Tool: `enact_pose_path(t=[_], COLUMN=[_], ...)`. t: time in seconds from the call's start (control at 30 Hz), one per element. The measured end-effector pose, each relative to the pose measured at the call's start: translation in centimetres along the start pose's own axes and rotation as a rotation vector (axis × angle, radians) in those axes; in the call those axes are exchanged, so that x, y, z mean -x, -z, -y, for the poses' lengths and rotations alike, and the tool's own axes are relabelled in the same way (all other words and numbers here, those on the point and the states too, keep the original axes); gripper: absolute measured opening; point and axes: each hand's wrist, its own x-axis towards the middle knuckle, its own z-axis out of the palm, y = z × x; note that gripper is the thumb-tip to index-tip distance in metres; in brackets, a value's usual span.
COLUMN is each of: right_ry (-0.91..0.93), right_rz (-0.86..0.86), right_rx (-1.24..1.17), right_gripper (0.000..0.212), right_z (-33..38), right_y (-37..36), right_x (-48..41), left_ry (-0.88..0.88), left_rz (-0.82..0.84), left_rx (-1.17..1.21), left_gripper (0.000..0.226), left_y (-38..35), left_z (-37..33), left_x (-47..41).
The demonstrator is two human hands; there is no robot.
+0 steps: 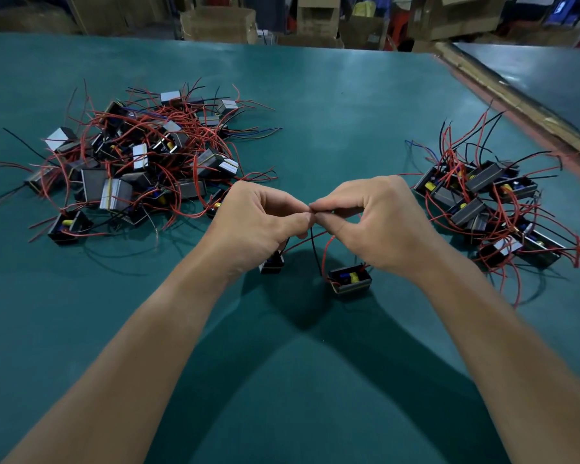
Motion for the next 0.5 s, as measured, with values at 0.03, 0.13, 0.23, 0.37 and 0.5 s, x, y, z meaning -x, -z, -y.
enact_pose_path(t=[0.03, 0.13, 0.23, 0.37, 0.5], right_ry=[-0.007, -0.050, -0.112, -0.129, -0.163], right_rz=[0.008, 0.047, 0.062, 0.082, 0.095], right_rx=[0.001, 0.006, -0.001, -0.017, -0.057], right_gripper=[0.009, 0.008, 0.008, 0.010, 0.013], right_z=[0.04, 0.12, 0.05, 0.26, 0.21], right_y=[0.05, 0.23, 0.55, 0.76, 0.64], right_x=[-0.03, -0.12, -0.20, -0.16, -0.13], left_ry=[-0.013, -0.081, -0.156, -0.188, -0.230], left_rz=[0.008, 0.025, 0.022, 0.006, -0.022], left_rx=[-0.008, -0.067, -0.178, -0.230, -0.301], left_gripper=[0.013, 0.011, 0.012, 0.009, 0.008], left_y=[0.04, 0.19, 0.15, 0.16, 0.12], left_z=[0.05, 0.10, 0.14, 0.26, 0.38], left_x=[-0.04, -0.07, -0.08, -0.09, -0.02])
